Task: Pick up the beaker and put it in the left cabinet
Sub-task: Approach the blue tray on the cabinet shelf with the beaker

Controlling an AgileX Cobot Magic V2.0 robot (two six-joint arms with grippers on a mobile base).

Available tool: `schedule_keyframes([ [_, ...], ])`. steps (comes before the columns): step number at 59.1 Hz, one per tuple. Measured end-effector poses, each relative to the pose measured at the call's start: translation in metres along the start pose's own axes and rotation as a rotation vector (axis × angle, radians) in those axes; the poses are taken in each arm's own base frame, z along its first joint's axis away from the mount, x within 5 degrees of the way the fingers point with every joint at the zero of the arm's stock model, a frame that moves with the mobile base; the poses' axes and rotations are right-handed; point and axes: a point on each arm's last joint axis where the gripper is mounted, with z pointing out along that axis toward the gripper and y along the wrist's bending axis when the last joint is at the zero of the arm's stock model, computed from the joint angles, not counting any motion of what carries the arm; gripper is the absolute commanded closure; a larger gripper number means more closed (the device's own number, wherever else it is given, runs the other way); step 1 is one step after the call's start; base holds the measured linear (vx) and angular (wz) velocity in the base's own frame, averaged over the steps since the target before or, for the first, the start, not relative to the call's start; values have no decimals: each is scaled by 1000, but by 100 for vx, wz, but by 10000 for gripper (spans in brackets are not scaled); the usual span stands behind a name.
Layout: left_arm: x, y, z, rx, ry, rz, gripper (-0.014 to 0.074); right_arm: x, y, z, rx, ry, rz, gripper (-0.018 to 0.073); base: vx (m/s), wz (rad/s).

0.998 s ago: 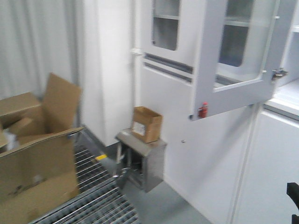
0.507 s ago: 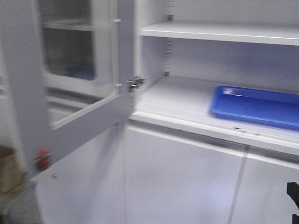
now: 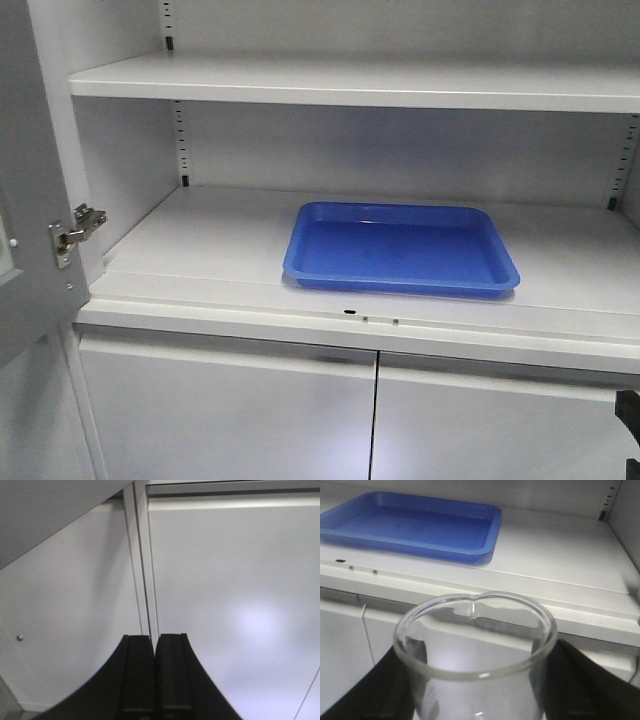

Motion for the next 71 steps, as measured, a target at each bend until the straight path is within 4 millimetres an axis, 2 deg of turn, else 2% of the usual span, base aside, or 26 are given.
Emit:
schedule_keyframes([
  [71, 0, 0, 0, 0, 0, 0, 593, 0, 0, 0, 0, 0, 0, 561, 24, -10],
])
